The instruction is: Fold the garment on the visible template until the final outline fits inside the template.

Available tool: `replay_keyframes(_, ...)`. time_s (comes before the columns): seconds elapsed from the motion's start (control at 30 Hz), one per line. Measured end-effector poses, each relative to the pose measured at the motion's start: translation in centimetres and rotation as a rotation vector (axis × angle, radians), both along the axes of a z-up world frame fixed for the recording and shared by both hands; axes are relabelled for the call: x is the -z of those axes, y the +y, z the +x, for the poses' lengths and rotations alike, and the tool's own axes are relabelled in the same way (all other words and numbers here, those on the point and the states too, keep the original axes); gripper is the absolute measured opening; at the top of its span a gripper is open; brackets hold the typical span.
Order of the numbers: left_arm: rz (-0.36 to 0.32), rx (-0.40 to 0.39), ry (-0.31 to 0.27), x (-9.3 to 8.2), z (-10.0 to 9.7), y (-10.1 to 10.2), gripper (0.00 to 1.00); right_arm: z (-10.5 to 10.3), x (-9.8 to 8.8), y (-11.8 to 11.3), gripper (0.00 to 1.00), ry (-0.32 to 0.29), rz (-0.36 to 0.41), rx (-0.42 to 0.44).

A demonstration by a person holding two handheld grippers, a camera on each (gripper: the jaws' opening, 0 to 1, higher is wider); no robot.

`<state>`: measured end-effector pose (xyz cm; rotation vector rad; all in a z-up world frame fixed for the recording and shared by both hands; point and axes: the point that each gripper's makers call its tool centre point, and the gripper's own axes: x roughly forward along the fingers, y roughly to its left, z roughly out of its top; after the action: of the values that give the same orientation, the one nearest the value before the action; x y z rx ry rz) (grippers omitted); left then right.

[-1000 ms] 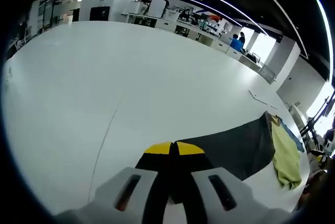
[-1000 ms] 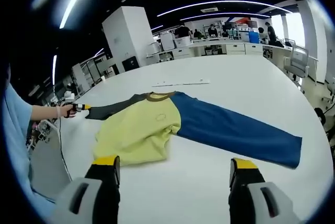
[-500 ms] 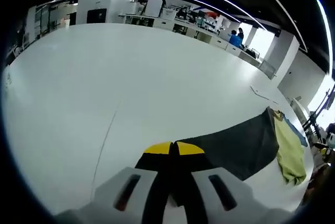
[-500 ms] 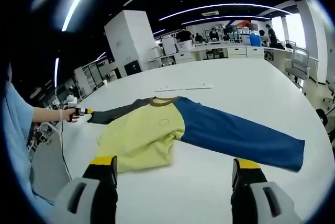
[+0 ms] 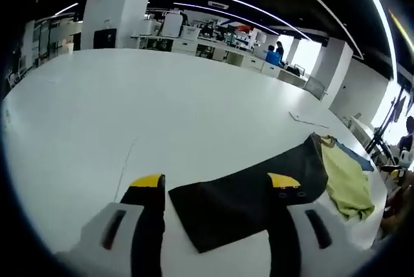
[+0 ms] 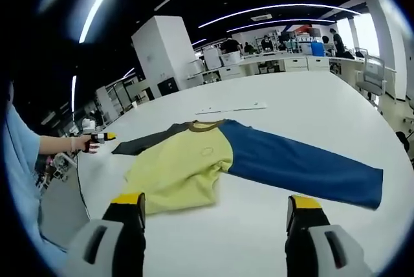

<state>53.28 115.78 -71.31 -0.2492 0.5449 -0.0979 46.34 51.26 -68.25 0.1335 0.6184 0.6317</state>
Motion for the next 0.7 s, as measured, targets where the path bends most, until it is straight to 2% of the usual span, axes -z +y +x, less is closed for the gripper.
replay_keyframes(0.07,-0.009,0.007,-0.008,-0.3,-0.2,-0.6,0.75,0.0,-0.1,0.1,0.91,-0.006,0.007,-0.007)
replay_keyframes(0.3,0.003,0.086,-0.009,-1.3,-1.8,-3.6,0.87,0.5,-1.0,-0.2,0.91,-0.035,0.048,-0.002)
replay_keyframes(0.47,-0.023,0.154,-0.020,-2.4,-2.9,-6.1,0.85,0.2,-1.4,0.0,0.91,-0.049,0.054,-0.016)
replay_keyframes(0.57,-0.011,0.195,-0.014,-2.6,-3.5,-7.7,0.92,-0.1,-1.4,0.1,0.91,-0.049,0.064,-0.022)
replay_keyframes(0.7,-0.001,0.305,-0.027,-2.9,-5.0,-11.5,0.89,-0.6,-1.3,-0.1,0.91,-0.050,0.062,-0.035)
